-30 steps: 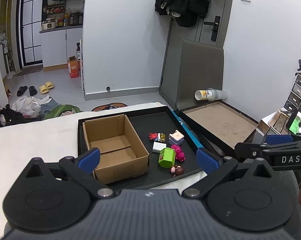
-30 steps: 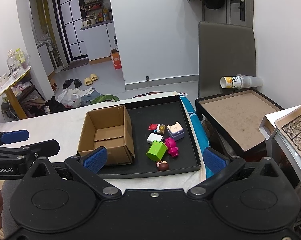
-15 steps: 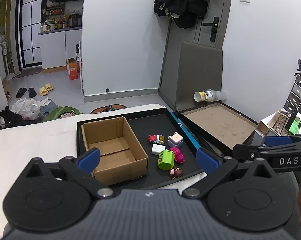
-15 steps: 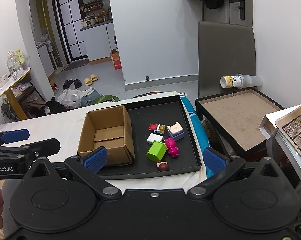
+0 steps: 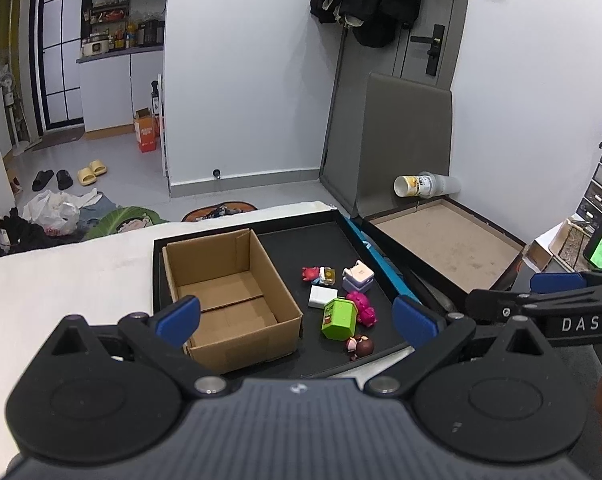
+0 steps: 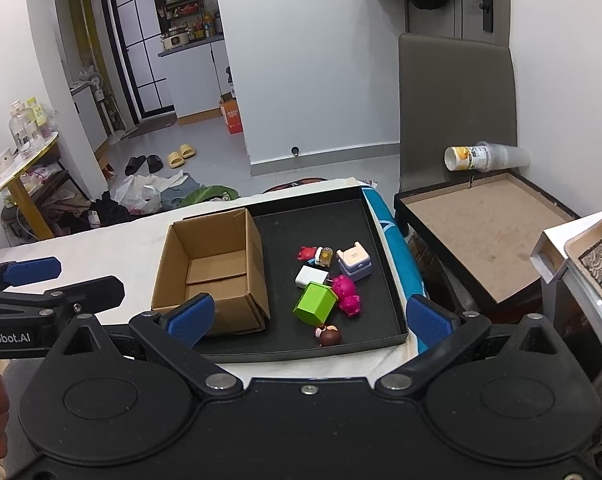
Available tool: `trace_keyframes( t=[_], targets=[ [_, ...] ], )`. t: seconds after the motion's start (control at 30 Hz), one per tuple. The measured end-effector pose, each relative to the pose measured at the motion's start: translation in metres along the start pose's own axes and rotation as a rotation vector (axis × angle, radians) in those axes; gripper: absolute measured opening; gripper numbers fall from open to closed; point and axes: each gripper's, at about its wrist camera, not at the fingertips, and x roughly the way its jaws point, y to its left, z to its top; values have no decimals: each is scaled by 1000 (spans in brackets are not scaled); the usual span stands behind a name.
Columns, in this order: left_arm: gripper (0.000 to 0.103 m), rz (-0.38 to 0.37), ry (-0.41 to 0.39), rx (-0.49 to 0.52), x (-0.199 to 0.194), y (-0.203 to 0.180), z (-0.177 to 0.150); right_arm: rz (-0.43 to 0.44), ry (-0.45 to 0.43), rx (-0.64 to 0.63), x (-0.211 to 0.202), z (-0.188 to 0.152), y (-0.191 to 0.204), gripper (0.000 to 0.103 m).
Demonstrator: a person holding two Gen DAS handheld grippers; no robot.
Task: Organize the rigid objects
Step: 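Move the right tool down over the brown-haired doll figure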
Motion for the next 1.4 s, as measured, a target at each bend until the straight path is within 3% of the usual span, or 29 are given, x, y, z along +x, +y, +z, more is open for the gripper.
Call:
trace_keyframes(
  t=[0.83, 1.4],
  targets=[
    [101, 137, 173, -219, 89, 79, -3, -10, 153, 55, 90, 11, -13, 103],
    [96, 149, 239, -374, 135, 132, -14, -8, 265, 154, 155, 17, -36, 99]
  ],
)
